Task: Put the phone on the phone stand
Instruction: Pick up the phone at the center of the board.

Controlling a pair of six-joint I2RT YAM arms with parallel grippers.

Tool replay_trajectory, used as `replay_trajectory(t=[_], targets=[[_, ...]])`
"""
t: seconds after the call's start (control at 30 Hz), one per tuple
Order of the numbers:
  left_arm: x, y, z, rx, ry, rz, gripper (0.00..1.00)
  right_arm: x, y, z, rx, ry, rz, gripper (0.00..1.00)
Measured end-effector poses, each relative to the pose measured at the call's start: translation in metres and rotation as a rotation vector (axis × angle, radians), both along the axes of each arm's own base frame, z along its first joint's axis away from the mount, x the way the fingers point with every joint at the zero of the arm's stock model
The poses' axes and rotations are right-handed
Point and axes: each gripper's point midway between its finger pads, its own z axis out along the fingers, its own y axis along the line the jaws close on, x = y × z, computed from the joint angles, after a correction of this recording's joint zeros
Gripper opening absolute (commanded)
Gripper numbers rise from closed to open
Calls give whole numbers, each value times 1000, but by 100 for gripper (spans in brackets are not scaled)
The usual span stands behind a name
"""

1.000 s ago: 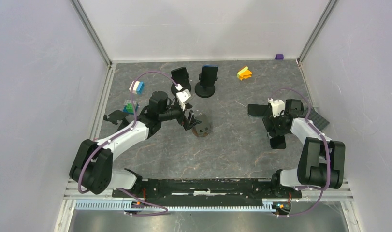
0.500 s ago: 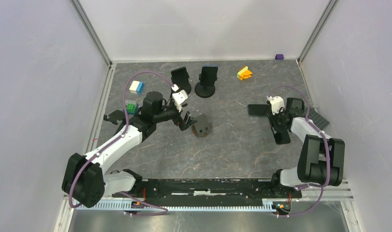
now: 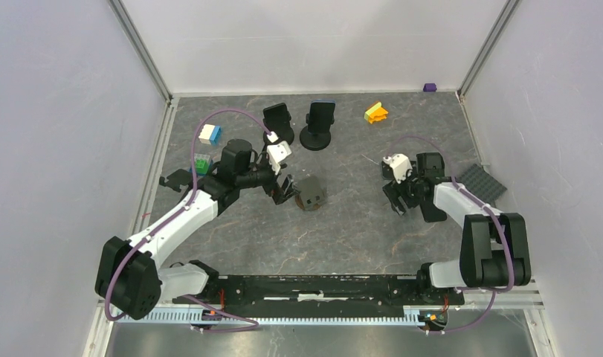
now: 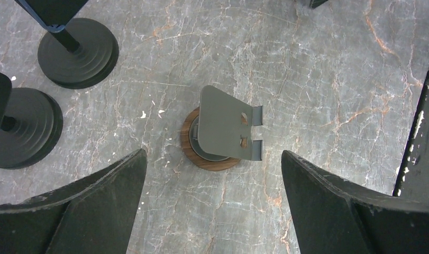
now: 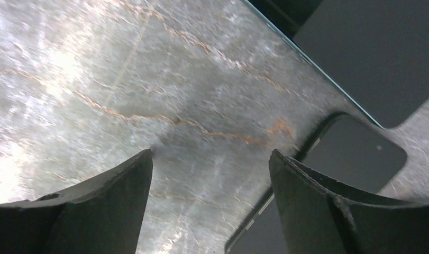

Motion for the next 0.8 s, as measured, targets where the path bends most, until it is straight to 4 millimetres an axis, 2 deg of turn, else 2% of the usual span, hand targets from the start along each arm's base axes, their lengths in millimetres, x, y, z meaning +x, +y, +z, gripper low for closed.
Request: replay_trajectory(t=[0.07,0.33,0.5,0.63,0.8], targets=[[-1,1,-2,6,4,-1,100,-3,-7,2,-20,2,-19,98],[-2,4,-6,25,16,6,100,-4,-50,15,-55,2,-131,98],[0,5,-7,31,14,17,100,1,-67,22,-72,-1,-154,98],[0,5,-7,31,13,17,100,1,-80,18,-76,23,-178,98],[0,5,-7,31,13,16,100,-6,-92,6,-74,80,-203,98]])
